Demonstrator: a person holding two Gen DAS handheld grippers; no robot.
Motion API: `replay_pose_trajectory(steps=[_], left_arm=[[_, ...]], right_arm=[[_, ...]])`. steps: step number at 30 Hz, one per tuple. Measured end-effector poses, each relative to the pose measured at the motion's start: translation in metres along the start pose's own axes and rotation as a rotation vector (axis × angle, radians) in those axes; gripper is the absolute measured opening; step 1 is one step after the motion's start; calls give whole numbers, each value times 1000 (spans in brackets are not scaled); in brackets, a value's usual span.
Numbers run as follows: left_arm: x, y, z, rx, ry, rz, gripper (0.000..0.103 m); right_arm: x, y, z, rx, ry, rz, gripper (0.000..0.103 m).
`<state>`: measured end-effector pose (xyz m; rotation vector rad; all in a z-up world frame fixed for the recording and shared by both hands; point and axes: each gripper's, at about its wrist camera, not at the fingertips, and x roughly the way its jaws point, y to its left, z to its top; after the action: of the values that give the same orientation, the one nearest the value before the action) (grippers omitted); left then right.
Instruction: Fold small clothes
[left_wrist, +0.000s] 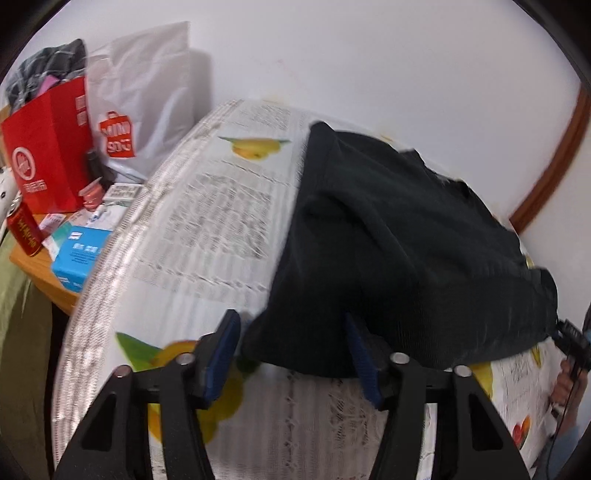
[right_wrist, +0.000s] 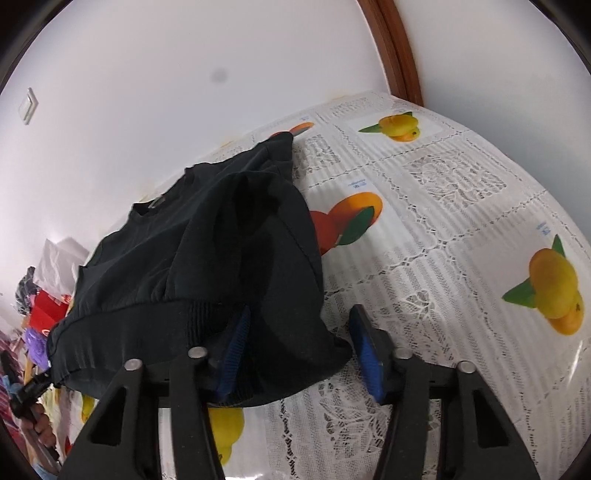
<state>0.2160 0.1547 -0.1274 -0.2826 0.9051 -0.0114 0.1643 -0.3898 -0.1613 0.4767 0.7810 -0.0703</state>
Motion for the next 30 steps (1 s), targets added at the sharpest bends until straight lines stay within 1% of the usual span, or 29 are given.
replay_pose_trajectory(steps=[1, 2, 3, 4, 5, 6, 11, 13, 16, 18, 22, 24, 25, 27, 28, 29, 30], left_arm=[[1, -2, -1, 0, 1, 0, 44], [1, -4, -2, 0, -6, 6, 38], [2, -5, -2, -3, -6, 7, 26], [2, -5, -2, -14, 2, -14, 20], [1, -4, -2, -33, 10, -36, 18], [-1, -5, -3, -44, 9, -34, 16], [-19, -14, -13, -7, 5, -28, 16], [-26, -19, -24, 11, 10, -29, 16], [-41, -27, -45, 42, 18, -52, 16], [-51, -33, -63, 65, 21, -66, 16], [-62, -40, -85, 86, 32, -79, 16], [-68, -46, -92, 109, 27, -66, 18], [-70, -49, -93, 130, 23, -51, 19], [-77, -52, -94, 152, 8, -24, 23], [-80, -51, -93, 150, -1, -22, 23], [-85, -50, -91, 143, -13, -25, 26], [-92, -49, -89, 133, -32, -24, 28]], right_arm=[[0, 1, -1, 1, 8, 24, 32], [-2, 2, -2, -5, 4, 35, 28], [-4, 4, -2, -14, -2, 36, 23], [-7, 7, -3, -32, -10, 29, 21], [-11, 9, -4, -46, -19, 26, 20], [-14, 11, -6, -52, -23, 27, 20], [-34, 8, -15, -74, -20, 33, 20], [-42, 3, -18, -73, -19, 35, 20], [-60, -8, -27, -77, -15, 32, 20], [-72, -17, -35, -84, -9, 22, 20], [-98, -33, -57, -94, -11, 9, 20], [-106, -38, -65, -101, -19, -9, 22], [-109, -39, -68, -110, -19, -22, 25], [-117, -37, -74, -138, -26, -82, 29], [-127, -35, -75, -146, -54, -117, 30], [-137, -33, -77, -152, -83, -122, 30], [-142, -31, -76, -155, -103, -119, 35]])
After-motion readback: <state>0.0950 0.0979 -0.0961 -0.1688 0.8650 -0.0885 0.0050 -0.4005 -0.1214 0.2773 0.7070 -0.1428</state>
